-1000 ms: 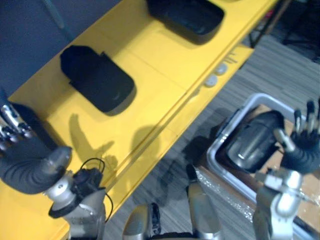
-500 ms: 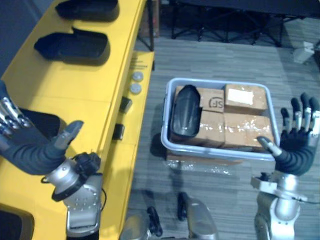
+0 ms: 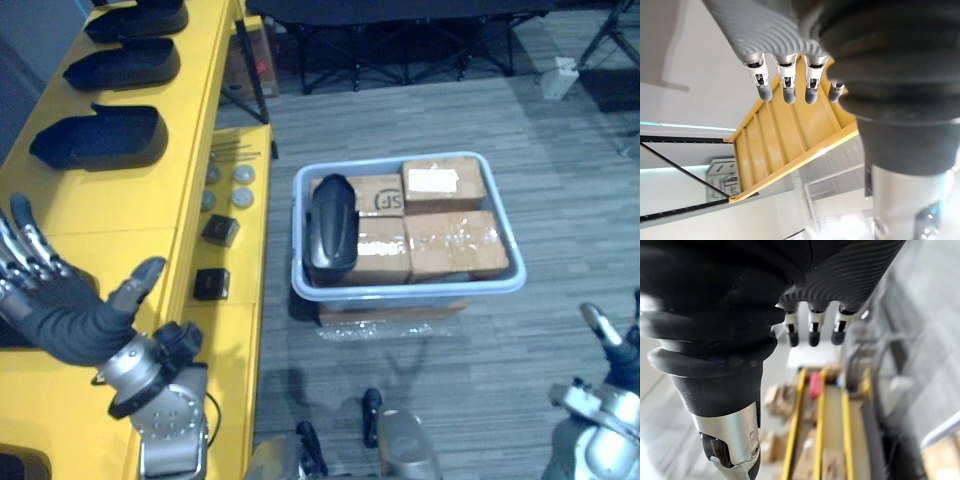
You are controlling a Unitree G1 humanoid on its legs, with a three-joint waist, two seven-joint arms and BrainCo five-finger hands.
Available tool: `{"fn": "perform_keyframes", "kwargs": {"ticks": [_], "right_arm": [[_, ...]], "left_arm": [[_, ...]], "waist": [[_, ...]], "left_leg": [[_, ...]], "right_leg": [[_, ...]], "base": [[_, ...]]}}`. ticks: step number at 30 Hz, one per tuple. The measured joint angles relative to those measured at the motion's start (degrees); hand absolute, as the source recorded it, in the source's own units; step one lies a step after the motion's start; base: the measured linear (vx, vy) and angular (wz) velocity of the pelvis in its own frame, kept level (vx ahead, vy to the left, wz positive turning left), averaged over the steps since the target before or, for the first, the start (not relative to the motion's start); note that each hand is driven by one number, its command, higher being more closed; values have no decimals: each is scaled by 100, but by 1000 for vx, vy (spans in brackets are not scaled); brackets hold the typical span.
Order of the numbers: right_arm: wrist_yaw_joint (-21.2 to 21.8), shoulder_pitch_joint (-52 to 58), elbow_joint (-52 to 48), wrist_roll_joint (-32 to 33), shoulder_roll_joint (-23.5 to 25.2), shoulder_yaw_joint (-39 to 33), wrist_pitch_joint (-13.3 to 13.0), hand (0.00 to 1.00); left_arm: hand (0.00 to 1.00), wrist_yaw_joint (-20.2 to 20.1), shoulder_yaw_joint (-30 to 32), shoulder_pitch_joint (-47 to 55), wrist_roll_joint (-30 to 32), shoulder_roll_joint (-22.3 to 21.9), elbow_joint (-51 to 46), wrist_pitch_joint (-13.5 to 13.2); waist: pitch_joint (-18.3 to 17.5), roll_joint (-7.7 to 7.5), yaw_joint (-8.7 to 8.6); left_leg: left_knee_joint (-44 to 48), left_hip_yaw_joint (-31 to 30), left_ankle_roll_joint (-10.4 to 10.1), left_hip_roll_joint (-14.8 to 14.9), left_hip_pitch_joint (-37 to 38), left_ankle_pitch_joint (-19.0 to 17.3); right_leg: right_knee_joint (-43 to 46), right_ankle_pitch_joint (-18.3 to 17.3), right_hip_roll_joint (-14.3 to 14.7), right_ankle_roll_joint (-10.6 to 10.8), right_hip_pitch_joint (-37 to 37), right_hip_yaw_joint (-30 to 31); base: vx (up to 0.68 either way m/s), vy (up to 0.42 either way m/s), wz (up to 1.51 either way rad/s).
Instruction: Walk over and take plastic housings, then place them on the shelf
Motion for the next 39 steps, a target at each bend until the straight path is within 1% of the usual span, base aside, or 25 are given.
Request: {"fn": "perform_keyframes", "kwargs": {"ticks": [1, 2, 3, 4, 5, 7, 8, 9, 11, 13, 15, 16, 19, 20, 21, 22, 23, 25, 27, 28, 30, 32, 33, 36, 39], "right_arm": [[11, -17, 67, 29, 0, 10, 1, 0], [37, -96, 187, 187, -1, 24, 1, 0], [121, -253, 327, 406, -20, 27, 6, 0], [133, -352, 411, 493, -26, 34, 9, 0], [233, -548, 604, 735, -32, 42, 58, 0], [259, -942, 1002, 1033, -194, 214, 333, 0], [259, -1045, 1077, 1067, -240, 246, 426, 0], [256, -1188, 1257, 1166, -330, 266, 551, 0], [223, -1428, 1529, 1247, -507, 258, 762, 0], [196, -2036, 2132, 1382, -1024, 257, 1084, 0], [90, -2404, 2385, 1416, -1423, 249, 1192, 0], [37, -2732, 2595, 1458, -1720, 255, 1356, 0], [-42, -3322, 3023, 1457, -1979, 282, 1591, 0], [-64, -3667, 3265, 1461, -2111, 332, 1748, 0], [-123, -3954, 3467, 1464, -2297, 429, 1910, 0], [-149, -4099, 3546, 1463, -2386, 449, 2003, 0], [-211, -4368, 3718, 1452, -2542, 500, 2119, 0], [-364, -4761, 3942, 1413, -2701, 568, 2349, 0], [-593, -5296, 4251, 1249, -2854, 738, 2673, 0], [-672, -5419, 4329, 1216, -2897, 779, 2756, 0], [-985, -5748, 4622, 1114, -3076, 890, 3109, 0], [-1174, -5901, 4824, 1104, -3150, 903, 3280, 0], [-1286, -6023, 4926, 1092, -3150, 937, 3407, 0], [-1428, -6210, 5050, 978, -3189, 1056, 3616, 0], [-1551, -6467, 5195, 764, -3399, 1153, 3788, 0]], "left_arm": [[0, -138, -17, 2, -124, 3, 44, 61], [0, -532, -133, 1, -373, 32, 246, 270], [0, -1052, -281, -2, -566, 76, 551, 590], [0, -1312, -388, -3, -607, 126, 731, 779], [0, -1889, -639, -3, -604, 232, 1137, 1152], [0, -2907, -1303, 58, -723, 420, 1769, 1867], [0, -3145, -1435, 75, -872, 430, 1863, 2064], [0, -3549, -1640, 75, -1007, 441, 2093, 2353], [0, -3965, -1834, 60, -978, 529, 2389, 2539], [0, -4594, -2120, 84, -947, 775, 2671, 2790], [0, -4962, -2364, 129, -956, 900, 2705, 3056], [0, -5074, -2566, 131, -951, 936, 2878, 3260], [0, -5066, -2692, 128, -939, 940, 3509, 3477], [0, -4992, -2749, 141, -886, 976, 3902, 3536], [0, -4831, -2800, 186, -828, 1016, 4187, 3567], [0, -4742, -2806, 220, -828, 1018, 4315, 3569], [0, -4519, -2801, 276, -825, 1011, 4600, 3546], [0, -4202, -2721, 287, -821, 991, 5171, 3442], [0, -3882, -2515, 376, -770, 910, 5745, 3147], [0, -3821, -2496, 402, -738, 899, 5828, 3063], [0, -3648, -2466, 486, -710, 830, 6041, 2748], [0, -3559, -2395, 519, -718, 770, 6086, 2541], [0, -3480, -2367, 518, -726, 758, 6184, 2423], [0, -3401, -2270, 506, -773, 745, 6440, 2290], [0, -3291, -2048, 423, -838, 688, 6801, 2215]], "waist": [[0, 1, 4], [-11, 19, 23], [-27, 47, 28], [-26, 62, 31], [-36, 87, 37], [-40, 97, 98], [-44, 104, 121], [-48, 123, 161], [-48, 127, 212], [-38, 146, 326], [-3, 242, 419], [-4, 353, 495], [15, 454, 539], [16, 475, 585], [31, 505, 662], [45, 534, 688], [67, 580, 730], [129, 614, 829], [256, 614, 924], [276, 621, 969], [311, 644, 1045], [313, 646, 1176], [315, 645, 1198], [324, 655, 1219], [387, 704, 1223]], "left_leg": [[-35, -5, 5, -15, 0, 15], [-142, -30, 23, -60, -18, 54], [-246, -71, 26, -110, -35, 83], [-288, -103, 29, -139, -40, 108], [-397, -153, 39, -190, -51, 169], [-552, -191, 73, -271, -66, 226], [-551, -210, 75, -281, -104, 236], [-539, -314, 98, -308, -188, 253], [-526, -478, 123, -349, -254, 315], [-524, -640, 135, -408, -242, 326], [-523, -824, 101, -481, -222, 387], [-530, -930, 93, -528, -225, 398], [-518, -1006, 87, -588, -208, 449], [-521, -1096, 53, -633, -212, 501], [-524, -1116, 35, -657, -225, 536], [-524, -1131, 42, -663, -231, 542], [-534, -1199, 52, -676, -240, 552], [-533, -1242, 48, -680, -238, 581], [-542, -1288, 44, -684, -252, 622], [-551, -1292, 60, -684, -279, 637], [-631, -1418, 98, -717, -397, 712], [-717, -1422, 115, -752, -443, 776], [-778, -1429, 134, -790, -444, 821], [-776, -1428, 153, -845, -492, 838], [-766, -1425, 172, -879, -668, 883]], "right_leg": [[0, 6, -8, 9, -11, 4], [-3, 17, -38, 27, -37, 4], [-21, 39, -70, 63, -90, -1], [-49, 60, -88, 93, -98, -9], [-117, 112, -124, 123, -94, -43], [-230, 224, -171, 156, -101, -76], [-267, 267, -178, 135, -107, -94], [-334, 344, -205, 179, -101, -212], [-361, 437, -252, 165, -100, -352], [-386, 470, -306, 185, -14, -410], [-494, 503, -371, 241, 133, -537], [-566, 528, -409, 280, 198, -601], [-641, 555, -471, 324, 314, -695], [-656, 564, -509, 336, 329, -713], [-670, 574, -536, 352, 330, -737], [-674, 577, -544, 357, 340, -770], [-673, 578, -558, 357, 353, -826], [-656, 578, -566, 357, 368, -853], [-591, 570, -583, 344, 342, -892], [-573, 562, -588, 333, 308, -896], [-459, 531, -648, 299, 146, -981], [-284, 463, -734, 286, -27, -981], [-156, 399, -798, 293, -99, -981], [60, 324, -909, 288, -223, -985], [221, 304, -981, 294, -436, -989]], "base": [[-67, 34, 2], [-76, 44, 7], [-73, 49, 10], [-57, 58, 15], [-37, 63, 15], [-16, 73, 13], [20, 66, 23], [56, 57, 34], [75, 52, 46], [72, 63, 38], [61, 59, 36], [37, 55, 39], [15, 39, 23], [-9, 17, 17], [-9, 8, 12], [-24, -6, 16], [-35, -10, 19], [-53, -17, 16], [-76, -26, 11], [-90, -22, 11], [-86, -15, 22], [-98, 1, 13], [-86, 5, 7], [-45, 10, 4], [-32, 14, 5]]}}
